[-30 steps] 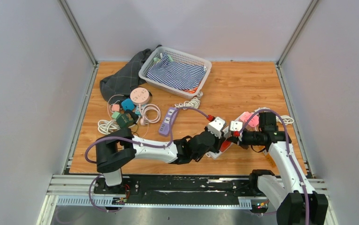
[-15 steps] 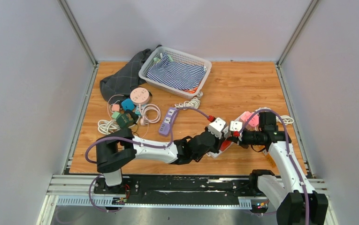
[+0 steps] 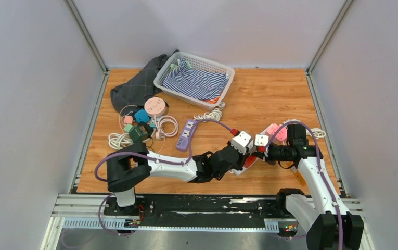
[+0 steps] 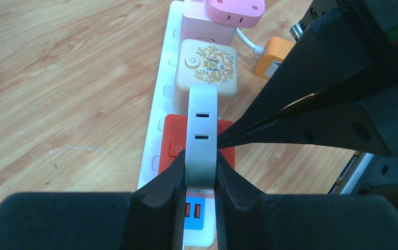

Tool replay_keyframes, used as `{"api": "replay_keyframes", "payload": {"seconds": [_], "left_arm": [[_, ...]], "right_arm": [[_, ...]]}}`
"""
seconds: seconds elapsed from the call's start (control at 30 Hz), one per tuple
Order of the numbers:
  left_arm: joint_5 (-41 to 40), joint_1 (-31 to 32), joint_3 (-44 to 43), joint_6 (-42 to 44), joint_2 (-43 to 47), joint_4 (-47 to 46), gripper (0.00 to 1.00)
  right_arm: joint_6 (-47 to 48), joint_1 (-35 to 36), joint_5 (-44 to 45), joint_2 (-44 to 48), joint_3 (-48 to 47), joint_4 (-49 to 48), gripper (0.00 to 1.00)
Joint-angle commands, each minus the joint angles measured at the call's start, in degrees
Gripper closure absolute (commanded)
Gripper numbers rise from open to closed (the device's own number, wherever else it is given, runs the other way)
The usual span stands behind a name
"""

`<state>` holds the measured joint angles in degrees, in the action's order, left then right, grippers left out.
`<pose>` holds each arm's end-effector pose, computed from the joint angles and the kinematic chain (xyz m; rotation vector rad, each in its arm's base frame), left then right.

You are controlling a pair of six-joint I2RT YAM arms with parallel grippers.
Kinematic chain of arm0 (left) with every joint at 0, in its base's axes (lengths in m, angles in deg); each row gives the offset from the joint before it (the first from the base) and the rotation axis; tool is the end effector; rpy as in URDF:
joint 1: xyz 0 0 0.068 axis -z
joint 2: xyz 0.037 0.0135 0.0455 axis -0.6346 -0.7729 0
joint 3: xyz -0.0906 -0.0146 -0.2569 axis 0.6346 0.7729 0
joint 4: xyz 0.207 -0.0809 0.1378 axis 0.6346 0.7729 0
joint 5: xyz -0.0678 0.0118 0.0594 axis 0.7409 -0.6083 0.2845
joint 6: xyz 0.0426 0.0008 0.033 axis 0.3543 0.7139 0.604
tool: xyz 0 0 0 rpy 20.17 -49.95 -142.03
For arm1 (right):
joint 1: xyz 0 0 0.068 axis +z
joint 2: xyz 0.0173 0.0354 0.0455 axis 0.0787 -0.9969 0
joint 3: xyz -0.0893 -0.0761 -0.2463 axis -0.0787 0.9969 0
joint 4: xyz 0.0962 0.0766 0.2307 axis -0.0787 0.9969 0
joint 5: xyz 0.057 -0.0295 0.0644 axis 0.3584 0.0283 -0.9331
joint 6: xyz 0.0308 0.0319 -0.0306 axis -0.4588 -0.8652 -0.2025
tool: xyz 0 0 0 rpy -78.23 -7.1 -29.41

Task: Pull the plug off the socket
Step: Remove the plug from the socket.

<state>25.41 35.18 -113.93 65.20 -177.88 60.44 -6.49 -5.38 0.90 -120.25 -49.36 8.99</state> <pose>0.1183 -0.3707 0.2106 0.5881 1.8225 -0.7212 0.1558 0.0267 0.2181 -1.4884 1.5223 0.5192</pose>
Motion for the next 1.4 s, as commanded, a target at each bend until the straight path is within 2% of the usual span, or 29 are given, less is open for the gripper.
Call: {"api": "replay_keyframes", "payload": {"seconds": [0.0,0.1,0.17,0.23,0.37,0.47,0.53,0.63,0.7,0.8,0.93,1.0,1.1,1.23,1.37], "left_arm": [[-2.1,-3.0,0.8,0.5,-0.8,2.5,1.0],[8.1,-6.1,0.5,-7.7,-1.1,2.4,1.0],[10.0,-6.3,0.2,-9.1,-0.8,2.4,1.0],[9.4,-6.1,0.4,-8.2,0.3,2.4,1.0],[-2.3,-3.2,1.7,0.0,2.2,2.6,1.0],[-5.1,-2.9,2.1,2.4,1.7,2.8,1.0],[-2.3,-3.3,1.9,1.5,1.2,2.9,1.0],[5.8,-5.4,1.6,-6.2,1.0,2.7,1.0],[6.7,-5.7,1.3,-7.5,1.2,2.7,1.0],[2.6,-5.1,1.8,-5.1,2.5,2.9,1.0],[-11.0,-1.7,2.5,4.1,3.0,3.1,1.0],[-12.0,-1.4,2.5,4.9,2.4,3.1,1.0],[-6.4,-1.9,1.7,2.2,1.4,3.0,1.0],[2.1,-4.3,1.5,-7.1,1.1,2.8,1.0],[2.1,-4.5,2.1,-9.0,2.9,2.8,1.0]], "right_arm": [[0.3,0.6,6.7,-1.4,2.0,6.4,0.99],[0.4,0.6,6.8,-1.6,2.0,6.6,1.0],[0.6,0.6,6.8,-1.7,2.0,6.7,0.99],[0.7,0.6,6.7,-1.6,2.0,6.9,0.99],[1.0,0.6,6.5,-1.7,1.9,7.1,0.99],[1.3,0.6,6.5,-1.7,1.8,7.2,0.99],[1.4,0.6,6.5,-2.0,1.8,7.4,0.99],[1.5,0.6,6.6,-2.2,1.7,7.5,0.98],[1.7,0.6,6.6,-2.2,1.8,7.6,0.98],[1.6,0.6,6.6,-2.2,1.8,7.7,0.98],[1.7,0.6,6.5,-2.3,1.8,7.7,0.98],[1.8,0.6,6.6,-2.3,1.8,7.7,0.98],[1.8,0.6,6.6,-2.5,1.8,7.8,0.98],[1.9,0.6,6.8,-2.5,1.9,7.8,0.98],[1.9,0.6,6.8,-2.5,1.8,7.8,0.98]]}}
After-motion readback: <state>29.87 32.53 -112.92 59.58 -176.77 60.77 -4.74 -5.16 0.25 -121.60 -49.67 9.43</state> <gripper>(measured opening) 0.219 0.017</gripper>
